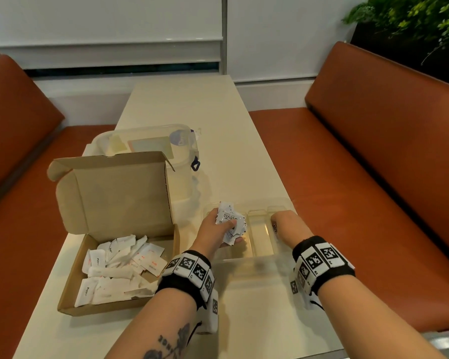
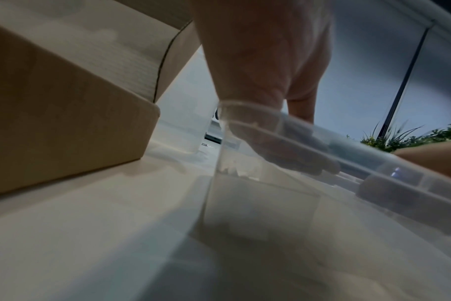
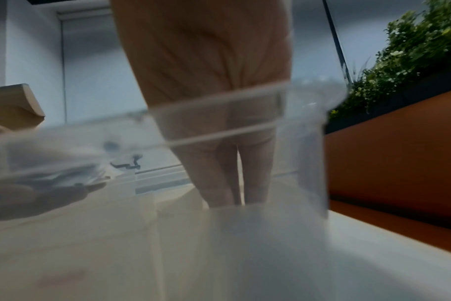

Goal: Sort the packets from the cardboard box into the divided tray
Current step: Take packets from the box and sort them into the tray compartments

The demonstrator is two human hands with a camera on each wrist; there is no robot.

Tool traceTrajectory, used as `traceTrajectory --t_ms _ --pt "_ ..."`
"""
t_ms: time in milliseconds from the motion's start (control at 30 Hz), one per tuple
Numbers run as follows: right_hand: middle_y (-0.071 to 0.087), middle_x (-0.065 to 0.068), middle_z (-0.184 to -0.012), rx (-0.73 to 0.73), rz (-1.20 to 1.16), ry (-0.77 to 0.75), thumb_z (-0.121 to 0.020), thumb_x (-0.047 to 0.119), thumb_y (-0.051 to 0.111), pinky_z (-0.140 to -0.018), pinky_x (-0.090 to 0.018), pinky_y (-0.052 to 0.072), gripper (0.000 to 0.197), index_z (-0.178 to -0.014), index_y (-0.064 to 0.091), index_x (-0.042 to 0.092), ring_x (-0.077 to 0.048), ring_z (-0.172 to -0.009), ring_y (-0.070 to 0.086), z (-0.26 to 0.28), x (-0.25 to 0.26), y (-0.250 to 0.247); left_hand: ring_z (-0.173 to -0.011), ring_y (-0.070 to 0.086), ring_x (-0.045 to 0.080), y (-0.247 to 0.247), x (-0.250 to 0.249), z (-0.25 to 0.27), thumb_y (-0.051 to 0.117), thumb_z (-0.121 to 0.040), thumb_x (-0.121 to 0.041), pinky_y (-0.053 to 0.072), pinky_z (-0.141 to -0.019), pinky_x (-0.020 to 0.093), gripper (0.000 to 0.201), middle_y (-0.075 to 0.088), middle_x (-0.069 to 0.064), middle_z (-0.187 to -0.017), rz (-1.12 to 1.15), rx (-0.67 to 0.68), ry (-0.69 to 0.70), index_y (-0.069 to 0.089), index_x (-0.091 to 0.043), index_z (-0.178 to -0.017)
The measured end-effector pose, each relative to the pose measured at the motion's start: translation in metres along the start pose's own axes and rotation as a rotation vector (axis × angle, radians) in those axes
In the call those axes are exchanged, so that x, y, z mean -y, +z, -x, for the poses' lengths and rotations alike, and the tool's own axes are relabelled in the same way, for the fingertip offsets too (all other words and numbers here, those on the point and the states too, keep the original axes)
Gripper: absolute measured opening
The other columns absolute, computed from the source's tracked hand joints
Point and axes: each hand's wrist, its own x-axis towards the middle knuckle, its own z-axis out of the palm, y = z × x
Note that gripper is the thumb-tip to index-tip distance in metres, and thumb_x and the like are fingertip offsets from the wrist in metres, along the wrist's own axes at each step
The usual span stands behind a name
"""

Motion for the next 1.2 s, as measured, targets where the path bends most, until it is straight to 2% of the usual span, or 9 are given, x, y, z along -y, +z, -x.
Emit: traceTrajectory --t_ms 200,333,433,533,600,800,1000,1100,1200 --pt "0.066 -0.011 -0.108 -0.017 -0.004 -0.004 -0.089 -0.006 0.038 -0.077 -0.024 0.044 0.036 -0.109 0.065 0.005 -0.025 -0.095 0.061 0.004 -0.005 0.006 -0.093 0.066 0.031 -0.002 0.001 -0.001 0.053 -0.092 0.002 0.060 -0.069 0.039 0.028 0.060 0.019 -0.119 0.000 0.003 -0.006 0.051 -0.009 -0.119" --pt "0.059 -0.009 -0.126 -0.161 -0.102 -0.012 -0.094 -0.001 0.040 -0.094 -0.026 0.042 0.037 -0.126 0.056 0.009 -0.022 -0.113 0.057 0.006 0.004 -0.002 -0.092 0.067 0.032 -0.001 0.001 -0.002 0.054 -0.093 0.001 0.061 -0.067 0.037 0.025 0.062 0.019 -0.117 0.002 0.006 0.002 0.053 -0.010 -0.115" --pt "0.068 -0.007 -0.102 -0.280 -0.319 -0.112 -0.093 0.016 0.055 -0.078 -0.026 0.047 0.017 -0.103 0.066 0.010 -0.017 -0.087 0.060 0.009 0.028 -0.012 -0.089 0.067 0.031 0.000 0.000 -0.003 0.056 -0.092 -0.001 0.060 -0.070 0.038 0.026 0.063 0.021 -0.116 0.030 0.011 0.021 0.053 -0.007 -0.117" --pt "0.064 -0.007 -0.082 -0.185 -0.656 -0.133 -0.084 0.018 0.069 -0.064 -0.030 0.054 0.013 -0.090 0.063 0.008 -0.017 -0.071 0.059 0.014 0.048 -0.015 -0.090 0.069 0.027 0.000 -0.002 -0.002 0.060 -0.091 -0.006 0.060 -0.068 0.036 0.026 0.066 0.020 -0.113 0.082 0.016 0.044 0.055 -0.006 -0.117" --pt "0.059 -0.006 -0.077 -0.154 -0.840 -0.106 -0.080 0.015 0.074 -0.055 -0.025 0.054 0.017 -0.086 0.059 0.008 -0.018 -0.067 0.059 0.015 0.051 -0.014 -0.090 0.070 0.026 0.000 -0.004 -0.001 0.061 -0.091 -0.007 0.058 -0.065 0.032 0.026 0.067 0.019 -0.112 0.121 0.028 0.062 0.055 -0.007 -0.116" --pt "0.063 -0.003 -0.070 -0.165 -1.090 -0.039 -0.084 0.006 0.068 -0.056 -0.022 0.055 0.015 -0.079 0.054 0.007 -0.015 -0.063 0.063 0.013 0.047 -0.014 -0.093 0.068 0.028 -0.004 -0.006 0.001 0.063 -0.086 0.004 0.059 -0.066 0.029 0.041 0.065 0.019 -0.117 0.141 0.050 0.077 0.051 -0.005 -0.124" --pt "0.065 -0.004 -0.079 -0.229 -1.129 -0.073 -0.092 0.007 0.057 -0.062 -0.023 0.054 0.004 -0.091 0.061 0.007 -0.014 -0.066 0.063 0.013 0.045 -0.019 -0.094 0.066 0.029 -0.005 -0.003 0.000 0.059 -0.085 0.012 0.060 -0.063 0.030 0.041 0.063 0.018 -0.116 0.136 0.003 0.065 0.052 -0.008 -0.119" --pt "0.062 0.006 -0.072 -0.261 -1.067 -0.088 -0.093 0.016 0.059 -0.056 -0.014 0.049 0.013 -0.094 0.069 0.008 0.000 -0.058 0.057 0.012 0.040 -0.027 -0.093 0.066 0.029 -0.004 -0.004 -0.001 0.059 -0.086 0.009 0.060 -0.064 0.030 0.035 0.063 0.018 -0.115 0.135 -0.003 0.060 0.053 -0.011 -0.114" --pt "0.063 0.005 -0.073 -0.199 -0.901 -0.128 -0.091 0.018 0.061 -0.052 -0.010 0.047 0.014 -0.098 0.072 0.011 -0.002 -0.059 0.055 0.012 0.039 -0.032 -0.097 0.066 0.029 -0.003 -0.004 0.000 0.060 -0.088 0.003 0.060 -0.066 0.033 0.032 0.064 0.017 -0.116 0.152 0.042 0.047 0.053 -0.008 -0.118"
